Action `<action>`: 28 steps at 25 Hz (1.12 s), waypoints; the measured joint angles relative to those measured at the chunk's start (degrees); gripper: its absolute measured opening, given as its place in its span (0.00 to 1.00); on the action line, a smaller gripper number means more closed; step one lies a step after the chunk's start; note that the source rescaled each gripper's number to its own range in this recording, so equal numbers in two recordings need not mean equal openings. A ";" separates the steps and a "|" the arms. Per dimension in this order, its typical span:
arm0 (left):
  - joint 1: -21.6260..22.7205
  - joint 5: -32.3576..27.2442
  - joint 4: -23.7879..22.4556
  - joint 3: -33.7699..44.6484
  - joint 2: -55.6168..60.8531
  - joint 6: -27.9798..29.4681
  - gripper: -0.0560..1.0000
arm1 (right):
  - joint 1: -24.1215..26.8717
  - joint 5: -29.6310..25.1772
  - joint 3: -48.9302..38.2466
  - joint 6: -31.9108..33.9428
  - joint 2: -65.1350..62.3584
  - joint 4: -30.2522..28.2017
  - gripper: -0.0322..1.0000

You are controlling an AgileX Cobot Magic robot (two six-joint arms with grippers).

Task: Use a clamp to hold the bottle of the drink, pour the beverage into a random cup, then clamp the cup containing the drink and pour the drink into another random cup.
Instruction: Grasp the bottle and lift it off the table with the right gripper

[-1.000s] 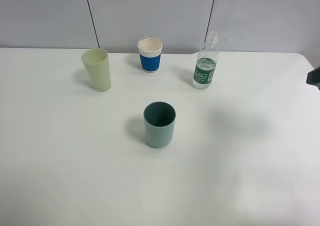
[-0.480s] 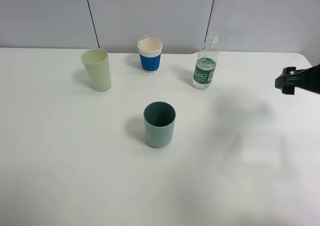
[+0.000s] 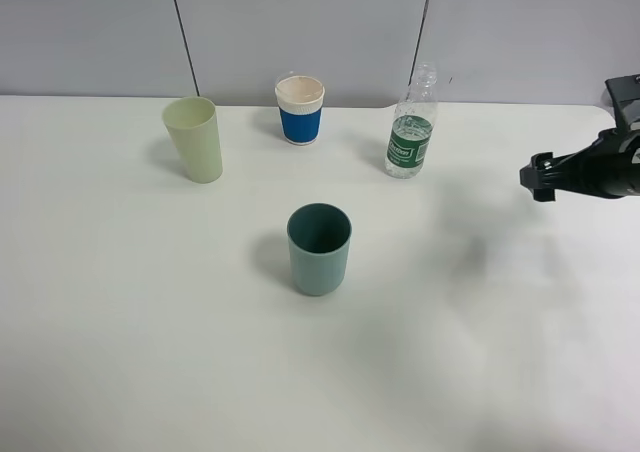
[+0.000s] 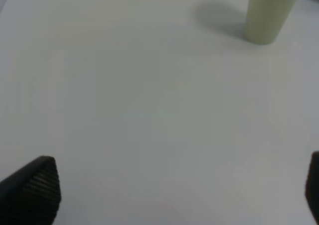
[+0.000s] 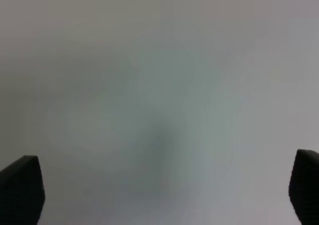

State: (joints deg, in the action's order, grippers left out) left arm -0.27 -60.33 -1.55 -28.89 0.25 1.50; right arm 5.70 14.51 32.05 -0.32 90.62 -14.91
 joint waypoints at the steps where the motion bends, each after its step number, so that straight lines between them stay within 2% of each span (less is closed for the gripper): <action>1: 0.00 0.00 0.00 0.00 0.00 0.00 1.00 | 0.00 1.81 0.00 0.99 0.86 -1.49 0.96; 9: 0.00 0.00 0.00 0.00 0.00 0.00 1.00 | 0.00 14.70 0.10 9.37 7.85 -12.11 0.96; 14: 0.00 0.00 0.00 0.00 0.00 0.00 1.00 | 0.00 20.97 0.13 10.44 11.55 -17.01 0.96; 17: 0.00 0.00 0.00 0.00 0.00 0.00 1.00 | -0.63 24.50 0.13 10.49 12.82 -18.03 0.96; 20: 0.00 0.00 0.00 0.00 0.00 0.00 1.00 | -2.23 27.19 0.26 10.57 13.70 -18.21 0.96; 28: 0.00 0.00 0.00 0.00 0.00 0.00 1.00 | -7.37 27.33 6.17 10.82 17.49 -18.28 0.96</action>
State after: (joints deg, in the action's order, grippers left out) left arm -0.27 -60.33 -1.55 -28.89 0.25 1.50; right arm -1.68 41.84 38.22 10.51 108.11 -33.19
